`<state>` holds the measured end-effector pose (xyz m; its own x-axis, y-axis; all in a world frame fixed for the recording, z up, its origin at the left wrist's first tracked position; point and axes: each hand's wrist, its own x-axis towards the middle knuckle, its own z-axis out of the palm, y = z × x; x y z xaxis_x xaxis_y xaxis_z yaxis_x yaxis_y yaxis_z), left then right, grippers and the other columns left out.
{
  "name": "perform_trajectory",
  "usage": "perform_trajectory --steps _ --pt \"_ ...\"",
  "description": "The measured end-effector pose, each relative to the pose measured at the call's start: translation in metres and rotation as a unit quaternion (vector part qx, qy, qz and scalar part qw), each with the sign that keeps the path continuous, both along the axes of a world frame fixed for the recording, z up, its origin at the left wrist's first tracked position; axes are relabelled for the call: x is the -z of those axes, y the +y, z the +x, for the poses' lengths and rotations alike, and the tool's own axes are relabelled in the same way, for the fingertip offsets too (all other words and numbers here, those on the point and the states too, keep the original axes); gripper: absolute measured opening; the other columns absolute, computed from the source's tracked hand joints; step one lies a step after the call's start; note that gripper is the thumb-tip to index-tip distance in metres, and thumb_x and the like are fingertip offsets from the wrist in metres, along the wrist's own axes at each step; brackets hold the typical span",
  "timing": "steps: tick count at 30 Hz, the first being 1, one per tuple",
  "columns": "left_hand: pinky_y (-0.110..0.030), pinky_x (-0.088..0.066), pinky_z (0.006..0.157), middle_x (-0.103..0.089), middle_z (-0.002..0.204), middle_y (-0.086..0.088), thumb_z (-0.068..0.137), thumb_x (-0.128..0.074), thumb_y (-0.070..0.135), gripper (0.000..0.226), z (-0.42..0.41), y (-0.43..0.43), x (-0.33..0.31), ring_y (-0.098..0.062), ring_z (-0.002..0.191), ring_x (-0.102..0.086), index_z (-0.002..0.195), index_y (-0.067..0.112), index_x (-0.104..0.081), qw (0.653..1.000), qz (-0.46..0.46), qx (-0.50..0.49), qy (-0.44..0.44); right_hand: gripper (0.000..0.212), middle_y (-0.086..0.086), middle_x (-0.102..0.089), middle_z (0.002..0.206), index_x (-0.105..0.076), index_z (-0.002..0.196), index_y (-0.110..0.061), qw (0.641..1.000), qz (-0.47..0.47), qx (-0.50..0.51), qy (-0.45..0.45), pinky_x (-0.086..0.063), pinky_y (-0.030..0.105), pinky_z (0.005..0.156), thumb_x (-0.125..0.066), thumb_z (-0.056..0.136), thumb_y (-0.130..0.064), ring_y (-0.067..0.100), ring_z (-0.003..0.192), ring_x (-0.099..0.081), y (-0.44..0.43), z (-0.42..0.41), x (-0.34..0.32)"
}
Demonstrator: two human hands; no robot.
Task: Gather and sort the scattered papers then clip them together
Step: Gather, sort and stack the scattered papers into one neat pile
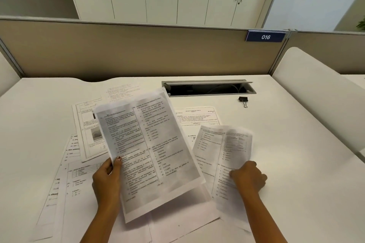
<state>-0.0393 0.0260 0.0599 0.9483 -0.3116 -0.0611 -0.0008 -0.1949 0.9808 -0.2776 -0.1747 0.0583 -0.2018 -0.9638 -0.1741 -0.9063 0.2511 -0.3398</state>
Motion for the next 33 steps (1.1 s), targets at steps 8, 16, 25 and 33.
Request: perform_trajectory --steps 8,16,25,33 --pt "-0.045 -0.054 0.079 -0.068 0.093 -0.001 0.090 -0.054 0.027 0.008 0.005 0.001 -0.019 -0.024 0.085 -0.065 0.093 0.026 -0.061 0.996 -0.051 0.054 0.040 0.015 0.015 -0.067 0.086 -0.060 0.103 -0.003 0.907 -0.368 -0.117 -0.168 -0.050 0.034 0.063 -0.055 0.092 -0.011 0.033 0.067 -0.063 0.023 0.008 -0.049" --pt "-0.049 -0.052 0.086 -0.068 0.107 -0.003 0.091 -0.051 0.023 0.027 0.000 -0.013 -0.044 -0.025 0.100 -0.064 0.116 0.018 -0.059 0.980 -0.113 0.136 0.093 0.022 -0.018 -0.057 0.097 -0.036 0.118 -0.031 0.835 -0.304 -0.250 -0.385 -0.051 0.006 0.055 -0.039 0.098 -0.021 0.003 0.068 -0.063 0.039 0.042 -0.094" --pt "-0.048 -0.053 0.080 -0.068 0.107 -0.002 0.092 -0.051 0.025 0.024 -0.005 -0.019 -0.060 -0.025 0.098 -0.064 0.113 0.022 -0.061 0.978 -0.135 0.126 0.098 0.021 0.013 -0.072 0.093 -0.052 0.116 -0.019 0.734 0.003 -0.305 -0.607 -0.061 0.046 0.069 -0.049 0.095 -0.016 0.031 0.077 -0.071 0.053 0.054 -0.098" --pt "-0.052 -0.049 0.087 -0.067 0.107 -0.002 0.092 -0.050 0.029 0.030 -0.011 -0.015 -0.056 -0.024 0.098 -0.062 0.120 0.020 -0.057 0.981 -0.127 0.110 0.099 0.025 0.009 -0.070 0.096 -0.053 0.116 -0.019 0.719 0.007 -0.300 -0.627 -0.061 0.040 0.068 -0.048 0.092 -0.024 0.026 0.077 -0.070 0.062 0.054 -0.092"
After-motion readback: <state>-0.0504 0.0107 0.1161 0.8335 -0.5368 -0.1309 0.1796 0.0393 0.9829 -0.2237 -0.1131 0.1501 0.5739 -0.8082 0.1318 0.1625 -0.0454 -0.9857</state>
